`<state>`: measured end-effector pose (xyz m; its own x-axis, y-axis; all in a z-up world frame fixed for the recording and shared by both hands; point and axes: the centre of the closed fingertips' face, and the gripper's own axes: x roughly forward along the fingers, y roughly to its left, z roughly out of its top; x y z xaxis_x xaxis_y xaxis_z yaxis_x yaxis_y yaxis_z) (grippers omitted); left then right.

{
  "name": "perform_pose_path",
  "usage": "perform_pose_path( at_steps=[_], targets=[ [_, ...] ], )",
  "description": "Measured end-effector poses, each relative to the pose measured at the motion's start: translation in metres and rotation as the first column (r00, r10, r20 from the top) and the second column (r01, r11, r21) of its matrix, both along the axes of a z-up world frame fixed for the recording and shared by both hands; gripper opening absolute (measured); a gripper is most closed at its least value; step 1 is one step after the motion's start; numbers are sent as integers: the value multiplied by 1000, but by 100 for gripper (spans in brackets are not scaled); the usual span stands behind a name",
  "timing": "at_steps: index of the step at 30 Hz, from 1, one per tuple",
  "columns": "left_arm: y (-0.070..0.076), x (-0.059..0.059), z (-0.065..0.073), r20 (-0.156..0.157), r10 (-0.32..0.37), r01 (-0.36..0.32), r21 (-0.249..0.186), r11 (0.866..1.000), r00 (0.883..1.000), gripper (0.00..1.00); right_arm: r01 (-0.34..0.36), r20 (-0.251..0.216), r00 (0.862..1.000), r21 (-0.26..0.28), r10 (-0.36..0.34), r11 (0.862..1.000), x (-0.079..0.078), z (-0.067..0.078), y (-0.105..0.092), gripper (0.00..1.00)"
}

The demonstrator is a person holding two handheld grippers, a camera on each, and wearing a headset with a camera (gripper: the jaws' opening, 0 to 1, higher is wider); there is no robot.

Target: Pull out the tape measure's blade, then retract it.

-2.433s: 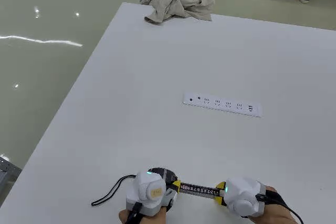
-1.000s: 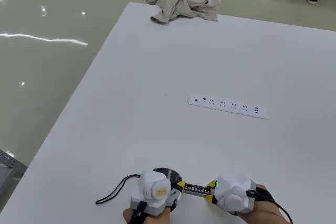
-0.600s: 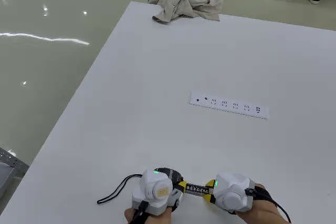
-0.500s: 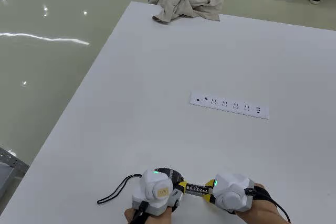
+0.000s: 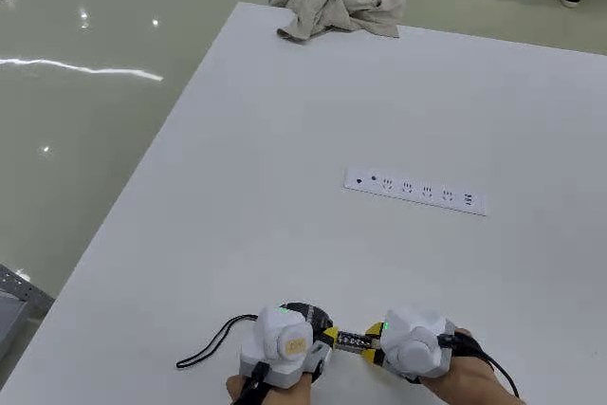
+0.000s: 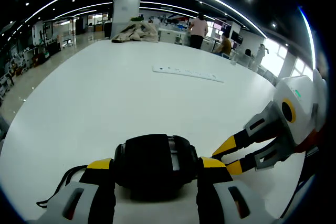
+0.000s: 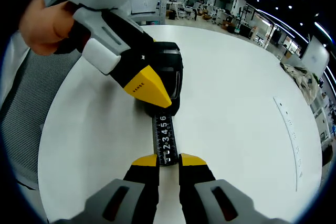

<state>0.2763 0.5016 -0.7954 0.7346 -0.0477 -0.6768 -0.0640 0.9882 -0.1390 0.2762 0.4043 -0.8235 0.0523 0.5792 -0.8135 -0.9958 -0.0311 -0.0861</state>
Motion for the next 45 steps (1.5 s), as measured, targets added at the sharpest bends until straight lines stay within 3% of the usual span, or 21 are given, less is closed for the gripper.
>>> perform_pose_path(
  at_steps=[9, 22, 32, 45],
  targets=[
    [0, 0, 1, 0, 1, -1, 0, 1000, 1000, 60, -11, 3, 1000, 8, 11, 1000, 0, 0, 4, 13],
    [0, 1, 2, 6, 2, -2, 10, 1000, 1000, 60, -29, 55, 998, 19, 28, 999, 1, 2, 11, 13],
    [0, 1, 2, 9, -3, 3, 14, 1000, 1000, 59, -1, -6, 1000, 49, 1, 999, 1, 2, 16, 13],
    [0, 1, 1, 8, -8, 8, 15, 1000, 1000, 59, -6, -20, 1000, 66, 8, 998, -2, 2, 23, 13]
  ],
)
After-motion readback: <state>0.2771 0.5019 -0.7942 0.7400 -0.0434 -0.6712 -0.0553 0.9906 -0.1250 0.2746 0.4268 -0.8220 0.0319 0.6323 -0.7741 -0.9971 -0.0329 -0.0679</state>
